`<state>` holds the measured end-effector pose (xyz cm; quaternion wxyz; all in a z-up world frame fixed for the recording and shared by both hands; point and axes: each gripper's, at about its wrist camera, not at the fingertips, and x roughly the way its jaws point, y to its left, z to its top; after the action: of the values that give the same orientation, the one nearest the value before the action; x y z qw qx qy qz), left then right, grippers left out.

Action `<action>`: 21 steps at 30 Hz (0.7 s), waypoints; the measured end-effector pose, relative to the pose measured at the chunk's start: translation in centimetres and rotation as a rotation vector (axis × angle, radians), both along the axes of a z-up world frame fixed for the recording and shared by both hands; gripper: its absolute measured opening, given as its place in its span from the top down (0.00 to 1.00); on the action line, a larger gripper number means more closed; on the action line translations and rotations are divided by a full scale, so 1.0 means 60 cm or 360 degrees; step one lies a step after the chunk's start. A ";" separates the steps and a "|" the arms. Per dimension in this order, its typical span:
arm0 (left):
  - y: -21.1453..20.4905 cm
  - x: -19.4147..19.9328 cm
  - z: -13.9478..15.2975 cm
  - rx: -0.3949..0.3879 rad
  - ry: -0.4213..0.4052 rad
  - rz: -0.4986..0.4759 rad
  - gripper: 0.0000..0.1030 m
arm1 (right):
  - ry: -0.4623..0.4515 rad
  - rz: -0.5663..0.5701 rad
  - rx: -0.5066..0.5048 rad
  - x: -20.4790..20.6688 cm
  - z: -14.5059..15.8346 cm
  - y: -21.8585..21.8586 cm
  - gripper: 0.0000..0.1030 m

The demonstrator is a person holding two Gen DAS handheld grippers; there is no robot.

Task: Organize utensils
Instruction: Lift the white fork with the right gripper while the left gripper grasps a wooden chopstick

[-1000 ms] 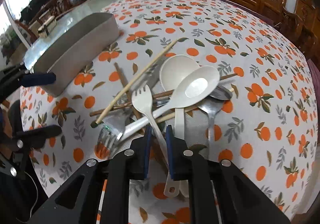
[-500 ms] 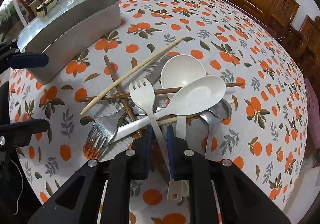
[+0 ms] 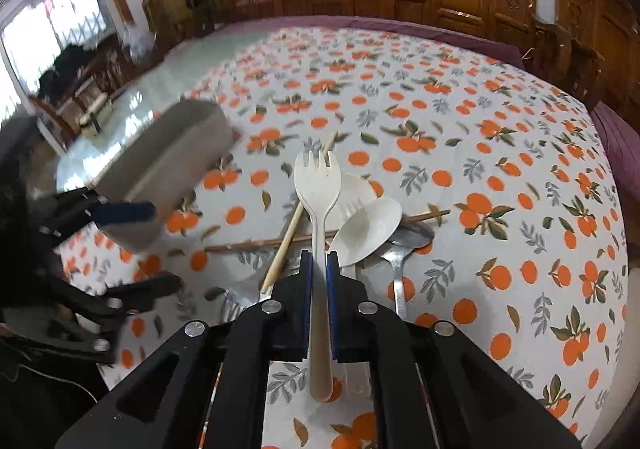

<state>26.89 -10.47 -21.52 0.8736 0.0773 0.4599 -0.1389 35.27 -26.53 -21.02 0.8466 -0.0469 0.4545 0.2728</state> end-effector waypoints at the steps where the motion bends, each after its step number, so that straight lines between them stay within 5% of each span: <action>1: -0.002 0.003 -0.002 -0.0005 0.0007 0.0002 0.32 | -0.0009 -0.0009 0.0014 -0.002 0.005 -0.003 0.92; 8: -0.036 0.041 -0.011 -0.0014 0.0030 0.0020 0.35 | -0.0074 -0.0159 0.0064 -0.026 0.026 -0.043 0.91; 21: -0.104 0.094 -0.041 -0.0060 0.0171 0.0069 0.64 | -0.0065 -0.0247 0.0059 -0.070 0.002 -0.089 0.91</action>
<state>32.54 -16.74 -23.99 0.8517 0.0431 0.5051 -0.1326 31.05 -31.88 -20.92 0.8751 -0.0013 0.4342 0.2136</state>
